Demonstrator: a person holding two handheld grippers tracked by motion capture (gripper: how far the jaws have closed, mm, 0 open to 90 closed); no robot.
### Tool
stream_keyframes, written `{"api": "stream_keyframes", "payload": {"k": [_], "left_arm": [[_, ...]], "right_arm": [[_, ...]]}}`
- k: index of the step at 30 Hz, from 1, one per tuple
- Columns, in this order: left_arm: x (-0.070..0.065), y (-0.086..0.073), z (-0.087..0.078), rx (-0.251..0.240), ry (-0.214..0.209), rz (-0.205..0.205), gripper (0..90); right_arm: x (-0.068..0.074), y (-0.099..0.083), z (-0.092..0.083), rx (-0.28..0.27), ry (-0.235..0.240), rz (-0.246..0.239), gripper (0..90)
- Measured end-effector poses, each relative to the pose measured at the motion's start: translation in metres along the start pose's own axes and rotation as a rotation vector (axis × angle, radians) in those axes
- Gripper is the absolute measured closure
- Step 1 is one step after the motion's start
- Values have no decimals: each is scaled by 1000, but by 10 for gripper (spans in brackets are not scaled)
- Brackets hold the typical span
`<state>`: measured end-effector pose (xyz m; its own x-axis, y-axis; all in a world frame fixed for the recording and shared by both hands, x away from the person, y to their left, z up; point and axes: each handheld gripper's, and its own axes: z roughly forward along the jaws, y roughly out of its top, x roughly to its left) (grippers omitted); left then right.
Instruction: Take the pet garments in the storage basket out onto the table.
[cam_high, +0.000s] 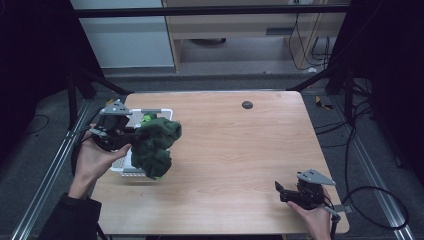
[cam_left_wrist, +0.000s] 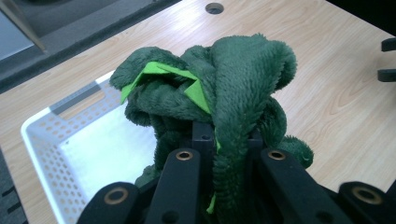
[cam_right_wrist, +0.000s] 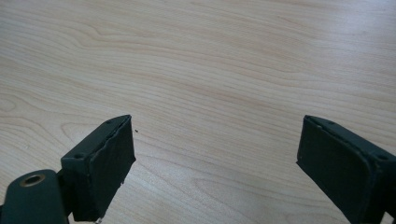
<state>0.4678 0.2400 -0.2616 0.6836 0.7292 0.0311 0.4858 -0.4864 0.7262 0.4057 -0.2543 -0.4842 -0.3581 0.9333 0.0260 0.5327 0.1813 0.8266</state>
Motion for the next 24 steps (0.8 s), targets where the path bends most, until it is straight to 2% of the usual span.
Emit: {"api": "stream_keyframes", "payload": {"k": [12, 24], "left_arm": [[-29, 23, 19, 26, -49, 74, 827], [-56, 42, 52, 67, -96, 151, 826]], "right_arm": [[-2, 0, -3, -8, -4, 16, 110], [-5, 0, -5, -22, -21, 11, 108]]}}
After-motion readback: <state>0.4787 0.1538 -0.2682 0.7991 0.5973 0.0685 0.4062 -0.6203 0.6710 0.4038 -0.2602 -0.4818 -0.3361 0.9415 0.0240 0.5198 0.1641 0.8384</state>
